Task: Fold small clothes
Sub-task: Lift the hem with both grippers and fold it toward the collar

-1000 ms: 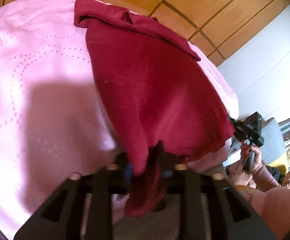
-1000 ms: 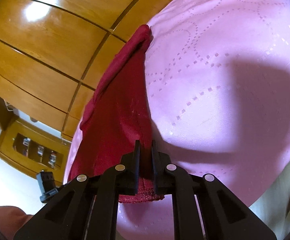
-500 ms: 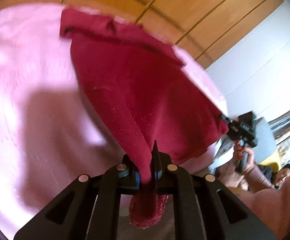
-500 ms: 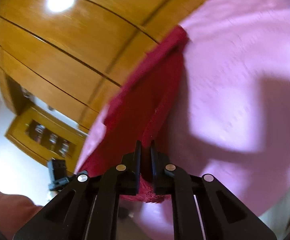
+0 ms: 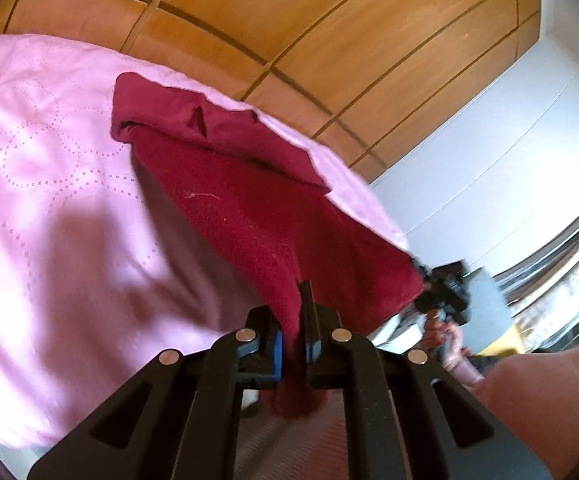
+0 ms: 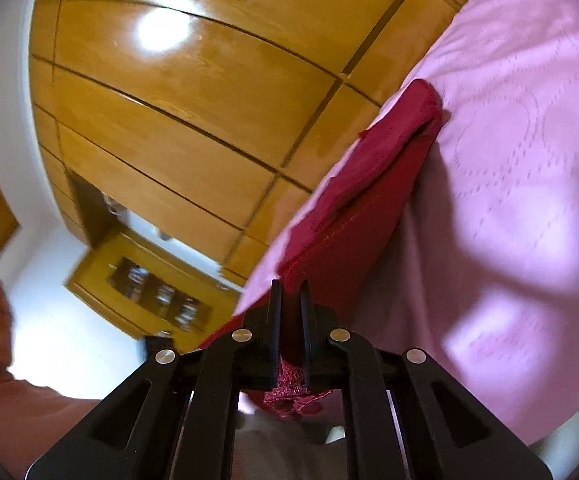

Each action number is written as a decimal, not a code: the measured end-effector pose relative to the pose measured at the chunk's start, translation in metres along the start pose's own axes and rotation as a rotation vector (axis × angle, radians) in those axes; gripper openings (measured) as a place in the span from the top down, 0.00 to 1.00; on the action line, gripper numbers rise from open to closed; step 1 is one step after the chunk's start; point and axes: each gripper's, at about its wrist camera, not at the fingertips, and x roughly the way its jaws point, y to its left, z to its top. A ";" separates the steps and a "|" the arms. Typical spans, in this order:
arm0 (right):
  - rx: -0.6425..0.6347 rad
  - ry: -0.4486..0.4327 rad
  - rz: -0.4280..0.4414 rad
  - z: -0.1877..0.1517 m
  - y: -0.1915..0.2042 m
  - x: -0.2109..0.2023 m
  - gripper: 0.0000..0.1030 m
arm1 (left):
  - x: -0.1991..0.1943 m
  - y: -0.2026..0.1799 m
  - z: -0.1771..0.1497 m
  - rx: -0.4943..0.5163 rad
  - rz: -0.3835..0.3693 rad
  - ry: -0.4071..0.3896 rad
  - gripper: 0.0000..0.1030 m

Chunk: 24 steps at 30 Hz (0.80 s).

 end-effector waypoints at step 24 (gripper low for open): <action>0.244 -0.176 0.129 0.112 -0.030 0.063 0.93 | 0.025 0.079 0.111 -0.146 0.024 -0.121 0.94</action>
